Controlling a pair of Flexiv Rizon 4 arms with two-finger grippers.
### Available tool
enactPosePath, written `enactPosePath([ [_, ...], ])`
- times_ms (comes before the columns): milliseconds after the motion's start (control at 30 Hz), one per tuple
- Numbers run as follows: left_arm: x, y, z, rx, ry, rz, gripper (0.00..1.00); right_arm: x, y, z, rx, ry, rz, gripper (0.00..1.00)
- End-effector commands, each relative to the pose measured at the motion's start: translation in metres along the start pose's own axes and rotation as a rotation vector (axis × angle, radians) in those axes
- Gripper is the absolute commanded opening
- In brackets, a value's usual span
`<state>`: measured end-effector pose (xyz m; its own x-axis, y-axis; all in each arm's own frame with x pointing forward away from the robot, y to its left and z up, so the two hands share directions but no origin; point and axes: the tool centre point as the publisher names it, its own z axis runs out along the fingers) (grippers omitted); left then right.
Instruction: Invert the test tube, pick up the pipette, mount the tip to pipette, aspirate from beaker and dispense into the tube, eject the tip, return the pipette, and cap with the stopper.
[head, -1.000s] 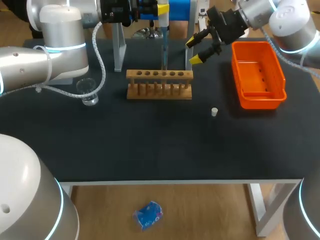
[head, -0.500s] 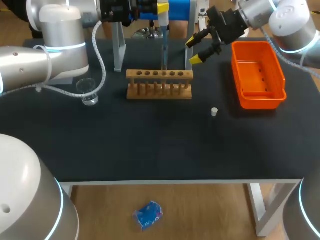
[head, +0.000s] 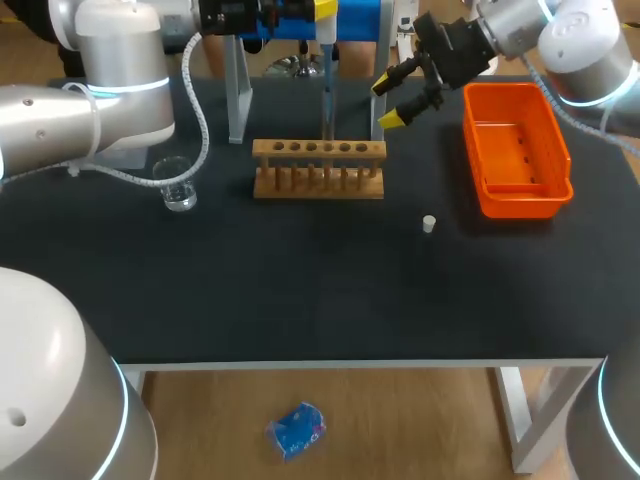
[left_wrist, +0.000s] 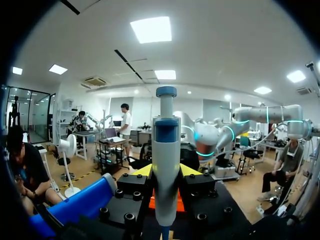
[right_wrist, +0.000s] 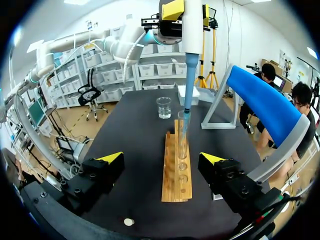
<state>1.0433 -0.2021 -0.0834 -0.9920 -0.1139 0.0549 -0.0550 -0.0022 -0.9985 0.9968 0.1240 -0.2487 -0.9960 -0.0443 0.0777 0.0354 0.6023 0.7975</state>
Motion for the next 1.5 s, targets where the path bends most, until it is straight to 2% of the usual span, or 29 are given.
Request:
enactPosePath([
  [33, 0.000, -0.004, -0.001, -0.006, -0.004, 0.001, 0.00, -0.001, 0.000, 0.000, 0.002, 0.002, 0.000, 1.00],
  [333, 0.001, -0.007, -0.003, -0.009, -0.008, 0.006, 0.00, -0.001, 0.000, 0.000, 0.002, 0.002, 0.000, 1.00],
  [633, 0.002, -0.018, -0.004, -0.008, -0.009, 0.015, 0.00, -0.001, 0.000, 0.000, 0.002, 0.002, 0.000, 1.00],
  [1033, 0.005, -0.039, 0.000, -0.027, -0.008, 0.038, 0.00, -0.001, 0.000, 0.000, 0.002, 0.002, 0.000, 1.00],
  [1500, 0.014, -0.073, -0.001, -0.043, -0.013, 0.074, 0.00, -0.001, 0.000, 0.000, 0.002, 0.002, 0.000, 1.00],
])
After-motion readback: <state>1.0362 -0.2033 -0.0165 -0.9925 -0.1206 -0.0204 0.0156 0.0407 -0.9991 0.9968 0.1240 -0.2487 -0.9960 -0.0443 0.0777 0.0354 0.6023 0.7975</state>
